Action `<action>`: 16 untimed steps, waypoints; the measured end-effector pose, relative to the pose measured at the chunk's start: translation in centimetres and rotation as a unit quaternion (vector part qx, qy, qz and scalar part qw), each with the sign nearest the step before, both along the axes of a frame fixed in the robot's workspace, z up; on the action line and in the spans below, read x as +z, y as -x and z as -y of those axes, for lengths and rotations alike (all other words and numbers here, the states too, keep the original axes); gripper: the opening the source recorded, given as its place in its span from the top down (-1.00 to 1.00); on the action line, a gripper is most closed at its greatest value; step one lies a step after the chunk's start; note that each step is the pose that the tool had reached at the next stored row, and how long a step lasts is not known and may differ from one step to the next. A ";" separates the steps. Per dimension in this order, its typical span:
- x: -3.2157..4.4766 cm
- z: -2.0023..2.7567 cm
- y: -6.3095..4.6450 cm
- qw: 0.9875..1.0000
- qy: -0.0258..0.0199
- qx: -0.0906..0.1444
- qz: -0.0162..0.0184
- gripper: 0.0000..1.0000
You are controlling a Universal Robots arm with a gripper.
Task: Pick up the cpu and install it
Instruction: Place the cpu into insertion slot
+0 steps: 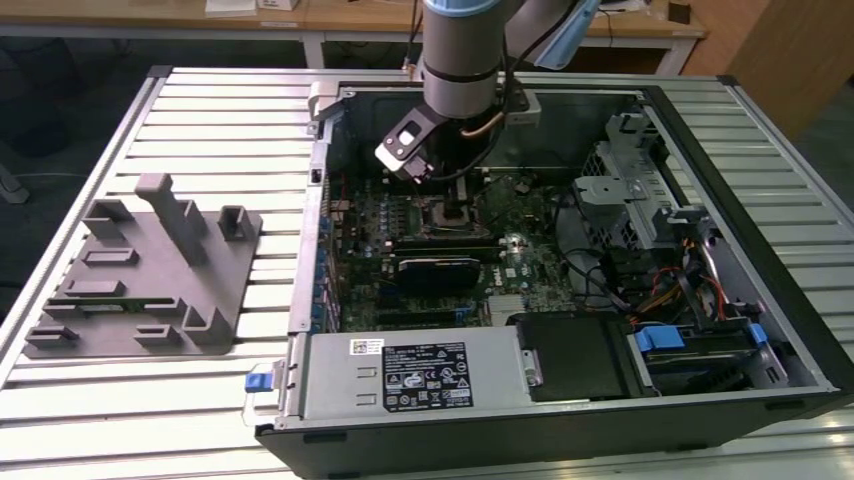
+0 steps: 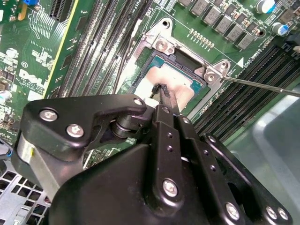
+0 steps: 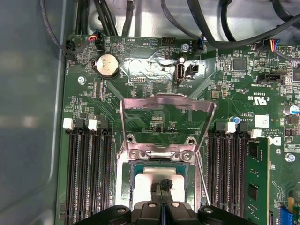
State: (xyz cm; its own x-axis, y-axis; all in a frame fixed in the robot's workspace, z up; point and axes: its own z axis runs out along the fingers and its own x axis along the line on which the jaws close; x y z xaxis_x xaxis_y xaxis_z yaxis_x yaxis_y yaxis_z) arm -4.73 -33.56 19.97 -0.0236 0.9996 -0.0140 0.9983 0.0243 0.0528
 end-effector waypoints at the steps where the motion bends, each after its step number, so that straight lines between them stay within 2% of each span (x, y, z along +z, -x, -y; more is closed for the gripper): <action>1: -0.04 -0.01 0.0 1.000 0.000 0.000 0.000 0.79; 16: -0.22 0.00 0.0 1.000 0.000 0.000 0.000 0.79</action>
State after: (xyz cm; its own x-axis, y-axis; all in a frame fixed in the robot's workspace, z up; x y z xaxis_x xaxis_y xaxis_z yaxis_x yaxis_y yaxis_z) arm -4.73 -33.55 19.75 -0.0236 0.9996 -0.0134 0.9983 0.0242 0.0528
